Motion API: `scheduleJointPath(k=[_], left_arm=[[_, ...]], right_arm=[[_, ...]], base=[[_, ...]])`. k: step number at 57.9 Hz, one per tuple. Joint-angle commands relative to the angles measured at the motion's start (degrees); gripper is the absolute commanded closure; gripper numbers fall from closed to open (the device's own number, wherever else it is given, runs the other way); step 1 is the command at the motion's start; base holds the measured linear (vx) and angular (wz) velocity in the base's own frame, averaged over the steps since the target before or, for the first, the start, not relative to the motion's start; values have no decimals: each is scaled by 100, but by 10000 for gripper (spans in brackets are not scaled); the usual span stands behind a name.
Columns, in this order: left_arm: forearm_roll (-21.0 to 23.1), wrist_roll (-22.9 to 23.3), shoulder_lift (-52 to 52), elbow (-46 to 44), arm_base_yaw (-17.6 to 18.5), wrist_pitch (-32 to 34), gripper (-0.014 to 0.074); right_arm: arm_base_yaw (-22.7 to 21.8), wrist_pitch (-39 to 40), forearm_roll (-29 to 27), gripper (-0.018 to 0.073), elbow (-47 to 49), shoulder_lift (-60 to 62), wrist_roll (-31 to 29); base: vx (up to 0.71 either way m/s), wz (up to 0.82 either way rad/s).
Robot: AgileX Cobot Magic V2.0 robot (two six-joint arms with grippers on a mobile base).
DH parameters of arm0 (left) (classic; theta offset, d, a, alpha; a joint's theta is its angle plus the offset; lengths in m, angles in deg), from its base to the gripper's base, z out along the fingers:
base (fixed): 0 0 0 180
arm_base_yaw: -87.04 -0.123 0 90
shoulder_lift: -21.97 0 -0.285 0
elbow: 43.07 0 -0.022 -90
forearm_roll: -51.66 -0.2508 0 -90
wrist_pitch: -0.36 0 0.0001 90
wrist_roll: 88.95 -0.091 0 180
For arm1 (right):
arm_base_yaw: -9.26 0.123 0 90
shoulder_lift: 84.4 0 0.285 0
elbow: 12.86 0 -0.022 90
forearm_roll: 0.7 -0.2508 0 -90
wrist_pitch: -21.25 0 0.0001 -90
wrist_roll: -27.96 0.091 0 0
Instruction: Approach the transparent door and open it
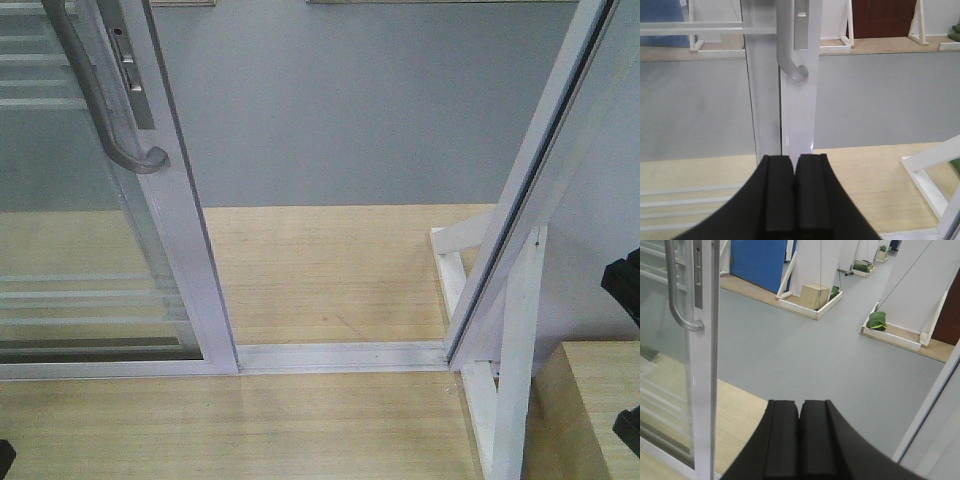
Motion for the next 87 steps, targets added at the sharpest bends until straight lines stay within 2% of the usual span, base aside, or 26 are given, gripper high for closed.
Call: scheduleJointPath(k=[1,46,49,54,57,62,69,73,77,81,87], left_arm=[[64,67,-80,177,-13,468,596],[64,81,-71,172,-13,475,596],[64,81,-71,172,-13,475,596],[64,81,-71,172,-13,475,596],[64,81,-71,172,-13,475,596],[64,81,-71,172,-13,475,596],[64,81,-71,172,-13,475,596],[64,81,-71,172,-13,475,596],[64,81,-71,172,-13,475,596],[64,81,-71,172,-13,475,596],[64,81,-71,172,-13,475,596]], right_arm=[[3,437,-10,559,165,-42,-18],[3,436,-10,559,165,-42,-23],[3,436,129,559,165,-42,-22],[3,476,805,559,115,-36,-12],[3,668,1132,559,-84,34,47],[3,1395,1327,559,-722,245,160],[3,2549,1075,559,-1812,704,458],[3,2839,907,559,-2236,991,708],[3,2856,783,559,-2587,1257,967],[-35,2288,789,559,-2546,1443,1018],[-391,2062,781,559,-2563,1638,1161]], base=[[0,0],[0,0],[0,0],[0,0],[0,0],[0,0],[0,0],[0,0],[0,0],[0,0],[0,0]])
